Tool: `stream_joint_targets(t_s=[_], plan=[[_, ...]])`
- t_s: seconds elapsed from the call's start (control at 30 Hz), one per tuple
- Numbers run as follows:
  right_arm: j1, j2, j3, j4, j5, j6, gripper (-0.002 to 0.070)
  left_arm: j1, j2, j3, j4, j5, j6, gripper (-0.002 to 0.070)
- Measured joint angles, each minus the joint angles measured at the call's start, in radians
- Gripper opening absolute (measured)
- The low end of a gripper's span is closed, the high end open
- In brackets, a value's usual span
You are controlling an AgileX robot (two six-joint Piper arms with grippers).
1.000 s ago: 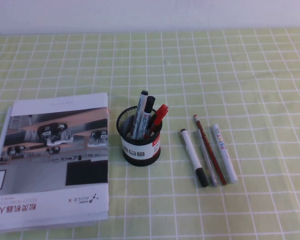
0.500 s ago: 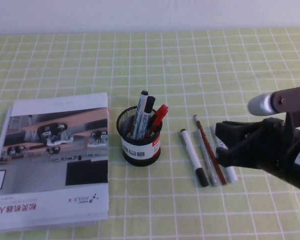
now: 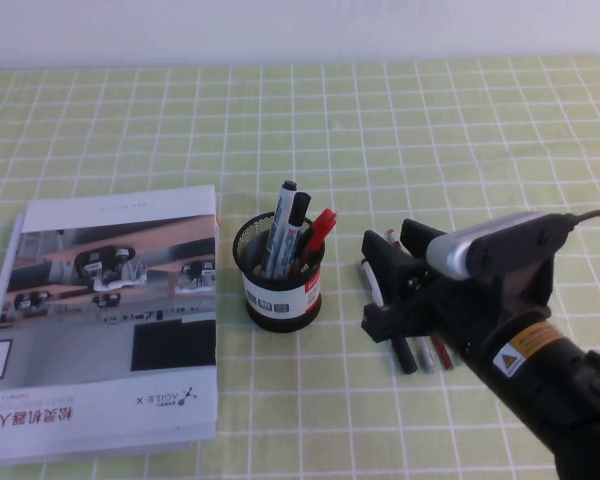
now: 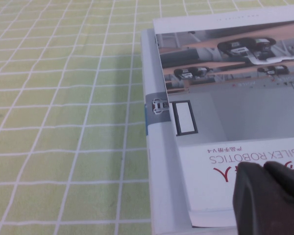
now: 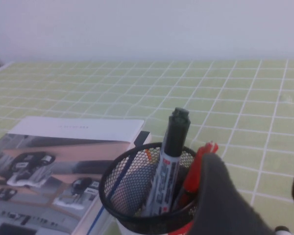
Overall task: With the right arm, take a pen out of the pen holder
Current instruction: 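Take a marker out of the pen holder and lay it on the table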
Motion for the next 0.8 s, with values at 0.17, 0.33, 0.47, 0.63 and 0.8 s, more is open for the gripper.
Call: stream_joint_targets(t_s=[0.17, 0.33, 0.47, 0.63, 0.8], plan=[[0.017, 0.120, 0.000, -0.009, -0.149, 0.025, 0.0286, 0.000, 0.000, 0.000, 0.000, 0.000, 0.000, -0.0006], [0.017, 0.200, -0.004, -0.023, -0.257, 0.071, 0.0286, 0.000, 0.000, 0.000, 0.000, 0.000, 0.000, -0.0006], [0.017, 0.251, -0.039, -0.038, -0.269, 0.097, 0.0286, 0.000, 0.000, 0.000, 0.000, 0.000, 0.000, -0.0006], [0.017, 0.306, -0.104, -0.046, -0.269, 0.106, 0.0288, 0.000, 0.000, 0.000, 0.000, 0.000, 0.000, -0.0006], [0.017, 0.346, -0.137, -0.037, -0.269, 0.108, 0.0288, 0.000, 0.000, 0.000, 0.000, 0.000, 0.000, -0.0006]])
